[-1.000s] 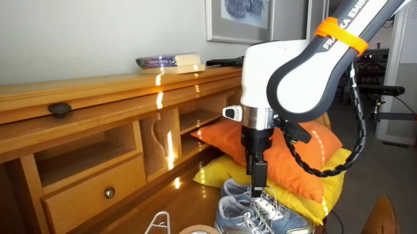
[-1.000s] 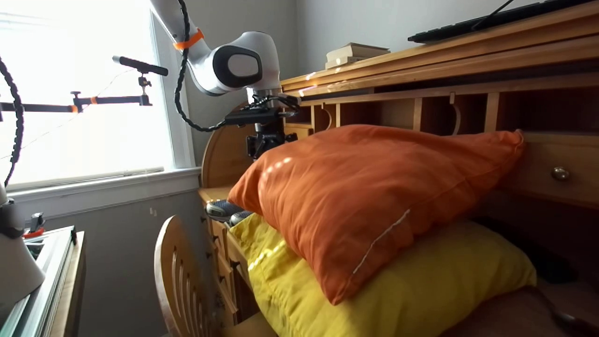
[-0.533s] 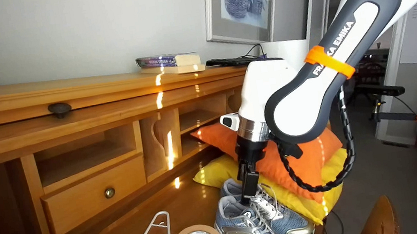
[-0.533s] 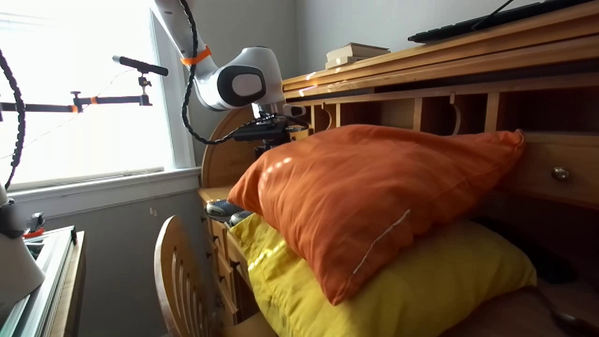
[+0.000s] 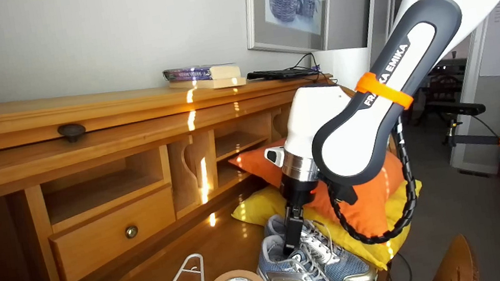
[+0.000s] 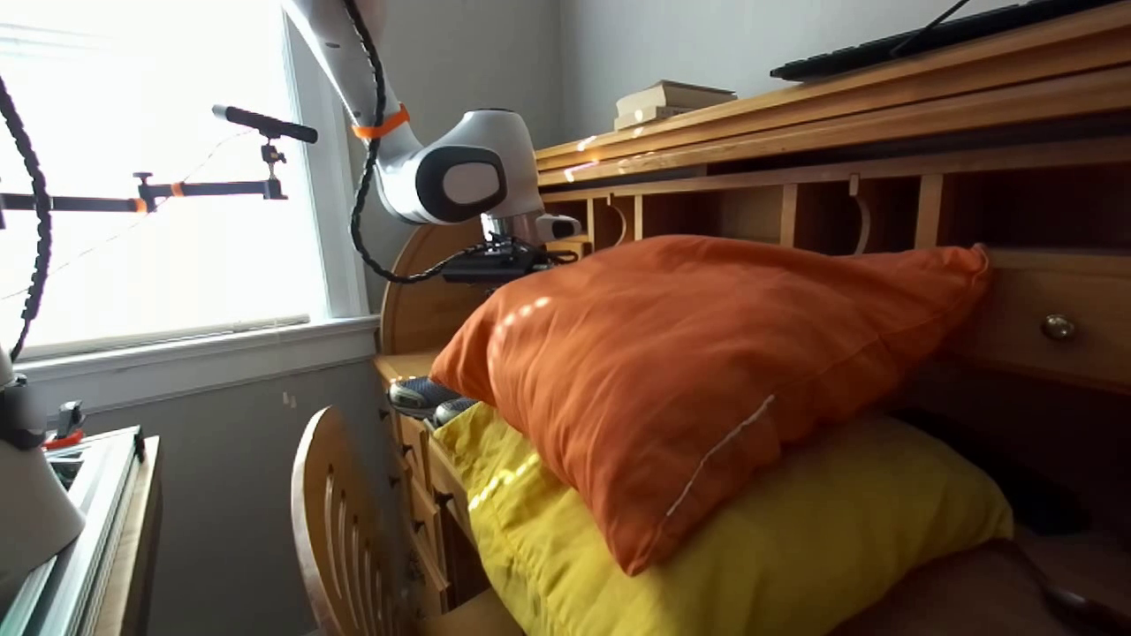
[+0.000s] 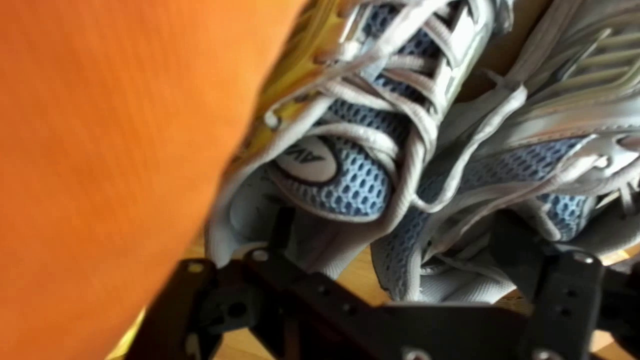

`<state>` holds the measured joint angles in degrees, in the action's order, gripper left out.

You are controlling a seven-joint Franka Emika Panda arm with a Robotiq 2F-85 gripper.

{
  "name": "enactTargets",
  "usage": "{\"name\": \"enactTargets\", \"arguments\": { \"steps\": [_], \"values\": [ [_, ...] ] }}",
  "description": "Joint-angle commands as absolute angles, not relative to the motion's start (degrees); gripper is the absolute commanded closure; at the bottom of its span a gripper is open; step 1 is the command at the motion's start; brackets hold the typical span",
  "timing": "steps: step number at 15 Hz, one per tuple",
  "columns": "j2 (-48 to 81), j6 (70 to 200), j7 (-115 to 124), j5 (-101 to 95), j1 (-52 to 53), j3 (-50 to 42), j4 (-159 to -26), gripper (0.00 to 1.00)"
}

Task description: Put the shoes on top of the pillows

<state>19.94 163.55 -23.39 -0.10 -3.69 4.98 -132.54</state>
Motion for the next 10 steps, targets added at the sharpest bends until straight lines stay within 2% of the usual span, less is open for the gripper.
{"name": "enactTargets", "arguments": {
  "steps": [1, 6, 9, 10],
  "values": [
    [21.26, 161.41, -19.62, 0.98, -4.63, 5.71, -130.76, 0.34],
    [20.5, 159.67, -20.1, 4.27, -6.77, 8.31, -129.59, 0.73],
    [20.04, 157.51, -22.47, 8.43, -8.97, 11.31, -128.68, 0.95],
    [19.87, 156.71, -23.04, 9.34, -9.38, 11.72, -128.35, 0.99]
  ]
}}
